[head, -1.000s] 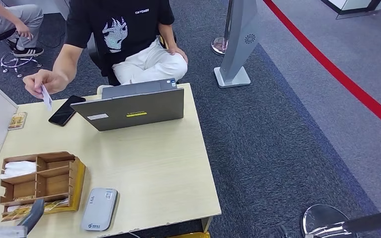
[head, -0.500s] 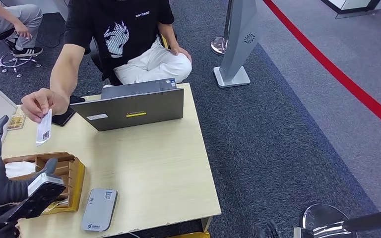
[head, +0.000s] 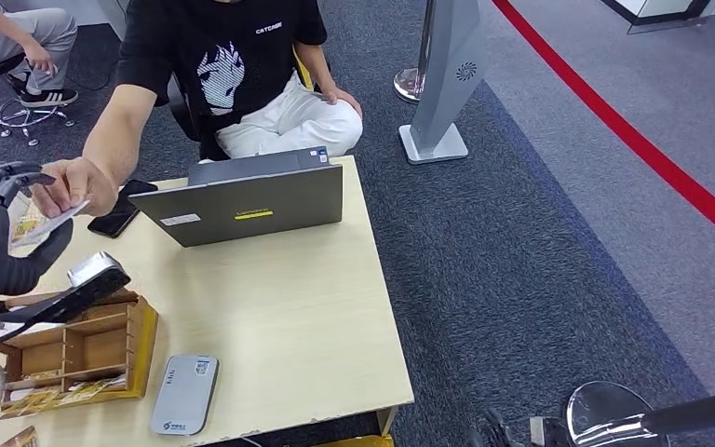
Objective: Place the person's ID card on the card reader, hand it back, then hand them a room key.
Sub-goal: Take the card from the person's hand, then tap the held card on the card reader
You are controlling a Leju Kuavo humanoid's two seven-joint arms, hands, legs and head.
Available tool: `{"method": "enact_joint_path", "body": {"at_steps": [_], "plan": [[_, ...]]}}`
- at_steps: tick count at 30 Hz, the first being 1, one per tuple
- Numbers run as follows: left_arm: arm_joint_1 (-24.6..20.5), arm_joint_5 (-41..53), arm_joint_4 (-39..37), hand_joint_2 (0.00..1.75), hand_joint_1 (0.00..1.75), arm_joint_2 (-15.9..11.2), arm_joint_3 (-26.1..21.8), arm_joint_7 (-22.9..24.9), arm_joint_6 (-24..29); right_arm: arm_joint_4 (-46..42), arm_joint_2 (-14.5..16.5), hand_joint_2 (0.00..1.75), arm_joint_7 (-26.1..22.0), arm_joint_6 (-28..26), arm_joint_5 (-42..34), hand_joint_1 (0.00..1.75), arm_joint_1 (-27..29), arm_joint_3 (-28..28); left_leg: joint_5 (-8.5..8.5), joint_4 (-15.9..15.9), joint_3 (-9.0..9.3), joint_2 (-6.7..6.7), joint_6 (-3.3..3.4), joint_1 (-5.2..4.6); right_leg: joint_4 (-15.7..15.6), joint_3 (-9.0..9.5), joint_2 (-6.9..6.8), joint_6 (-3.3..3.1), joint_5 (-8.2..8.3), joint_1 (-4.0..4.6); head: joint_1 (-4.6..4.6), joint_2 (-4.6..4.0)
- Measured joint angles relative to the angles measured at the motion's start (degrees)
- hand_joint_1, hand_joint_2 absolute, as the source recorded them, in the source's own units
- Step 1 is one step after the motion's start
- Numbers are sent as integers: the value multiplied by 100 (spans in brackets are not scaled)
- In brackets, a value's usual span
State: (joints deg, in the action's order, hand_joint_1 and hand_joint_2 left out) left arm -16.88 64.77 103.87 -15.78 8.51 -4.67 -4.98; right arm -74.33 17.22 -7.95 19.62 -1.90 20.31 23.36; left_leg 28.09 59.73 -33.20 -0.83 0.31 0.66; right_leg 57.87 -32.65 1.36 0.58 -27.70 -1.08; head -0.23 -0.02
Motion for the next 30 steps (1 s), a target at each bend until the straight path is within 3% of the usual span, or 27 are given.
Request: {"method": "enact_joint_path", "body": {"at_steps": [6, 12, 16, 26, 30], "plan": [[-504, 460, -340, 175, 175, -500, 152, 212, -82, 254, 2, 175, -52, 277, 316, 0, -148, 153, -2, 0, -1, 7, -3, 1, 3, -5, 12, -2, 1, 1, 0, 0], [-456, 350, -370, 175, 175, -614, 98, 265, 111, 322, 5, 175, -53, 176, 173, 0, -153, 187, -1, -1, -6, 6, -3, 0, 4, -4, 12, -1, 0, -1, 1, 0], [82, 35, 67, 175, 175, -450, -138, 54, 460, 267, 9, 175, -51, -119, -162, 0, -35, 90, 4, -1, -7, 8, -2, -2, 1, -3, 13, 0, -2, -2, 1, 0], [2138, -209, 1427, 175, 175, 272, -447, -806, 1020, 69, 10, 175, -147, -402, -493, 0, 248, -135, 15, -1, -8, 10, 1, -3, -4, -4, 12, 4, -8, -2, 1, 0], [2353, -191, 1493, 175, 175, 337, -447, -875, 1053, 50, 11, 175, -148, -404, -496, 0, 261, -137, 15, -1, -8, 9, 1, -2, -5, -4, 12, 4, -9, -2, 1, 0]]}}
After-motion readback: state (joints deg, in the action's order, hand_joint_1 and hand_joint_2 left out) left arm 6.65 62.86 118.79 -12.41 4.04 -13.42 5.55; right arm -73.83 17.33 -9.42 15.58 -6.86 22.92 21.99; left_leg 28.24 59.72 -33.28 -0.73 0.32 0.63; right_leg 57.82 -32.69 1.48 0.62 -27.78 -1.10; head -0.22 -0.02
